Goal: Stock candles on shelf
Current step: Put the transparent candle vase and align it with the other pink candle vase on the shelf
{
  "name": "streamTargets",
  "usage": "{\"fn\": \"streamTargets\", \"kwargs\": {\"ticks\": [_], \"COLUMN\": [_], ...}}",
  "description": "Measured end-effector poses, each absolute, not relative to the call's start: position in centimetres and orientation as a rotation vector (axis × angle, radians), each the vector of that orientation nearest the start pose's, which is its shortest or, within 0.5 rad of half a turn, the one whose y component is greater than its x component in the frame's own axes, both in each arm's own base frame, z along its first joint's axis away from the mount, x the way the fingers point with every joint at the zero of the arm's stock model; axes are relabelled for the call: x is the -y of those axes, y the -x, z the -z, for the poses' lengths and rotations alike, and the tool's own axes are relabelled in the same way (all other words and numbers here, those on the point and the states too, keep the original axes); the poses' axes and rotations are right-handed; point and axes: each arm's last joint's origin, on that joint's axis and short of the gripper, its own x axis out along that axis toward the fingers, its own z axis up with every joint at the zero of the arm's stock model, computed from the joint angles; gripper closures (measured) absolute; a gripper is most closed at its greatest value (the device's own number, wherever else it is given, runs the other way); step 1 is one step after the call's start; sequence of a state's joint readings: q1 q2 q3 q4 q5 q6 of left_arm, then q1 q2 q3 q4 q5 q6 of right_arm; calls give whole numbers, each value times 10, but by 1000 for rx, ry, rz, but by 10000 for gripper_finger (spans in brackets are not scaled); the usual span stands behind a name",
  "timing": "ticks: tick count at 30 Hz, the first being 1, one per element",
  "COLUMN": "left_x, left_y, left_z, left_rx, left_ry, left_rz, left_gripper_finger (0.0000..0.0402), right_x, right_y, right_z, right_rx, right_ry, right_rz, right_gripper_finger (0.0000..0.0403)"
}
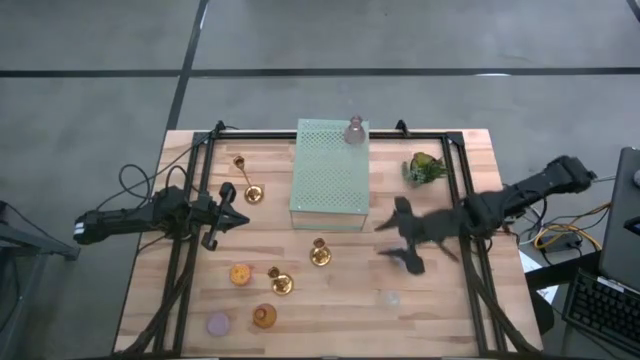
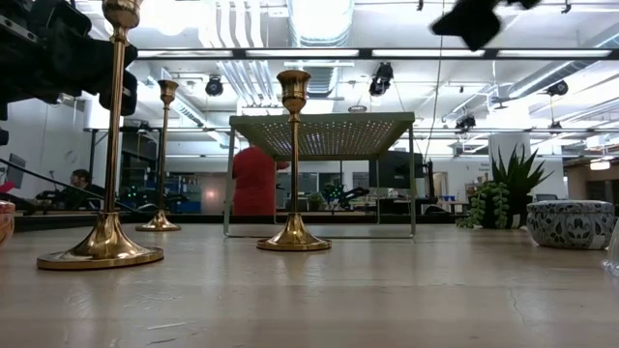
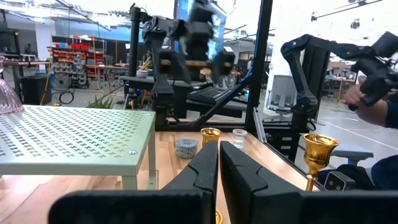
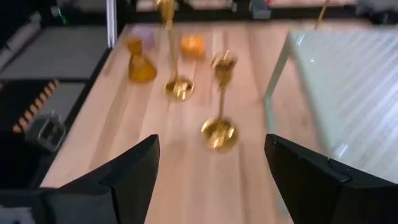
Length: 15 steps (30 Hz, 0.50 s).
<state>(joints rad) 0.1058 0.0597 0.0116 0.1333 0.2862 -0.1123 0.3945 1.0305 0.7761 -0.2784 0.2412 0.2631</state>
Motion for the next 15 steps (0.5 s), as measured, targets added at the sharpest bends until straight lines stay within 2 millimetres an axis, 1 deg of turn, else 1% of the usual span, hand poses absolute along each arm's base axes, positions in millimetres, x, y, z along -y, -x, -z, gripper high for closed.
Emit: {"fn": "streamTargets", "kwargs": {"ticks": [4, 7, 11, 15], "left_x": [-2, -2, -2, -2], "left_y": [-100, -100, -100, -100], "left_z": [-176, -176, -175, -176], "left_rx": [74, 73, 73, 73], "left_ry": [95, 95, 95, 95], "left_rz": [185, 185, 185, 184], "left_gripper_finger": [381, 381, 381, 381], "right_x": [-108, -127, -145, -161], "right_y": [-195, -188, -175, -167], "right_z": [-263, -251, -232, -216], "right_rx": [-619, -708, -870, -957], "right_ry": [-134, -193, -255, -292], "right_rz": [-95, -112, -67, -30], "right_gripper_finger": [126, 126, 129, 135]}}
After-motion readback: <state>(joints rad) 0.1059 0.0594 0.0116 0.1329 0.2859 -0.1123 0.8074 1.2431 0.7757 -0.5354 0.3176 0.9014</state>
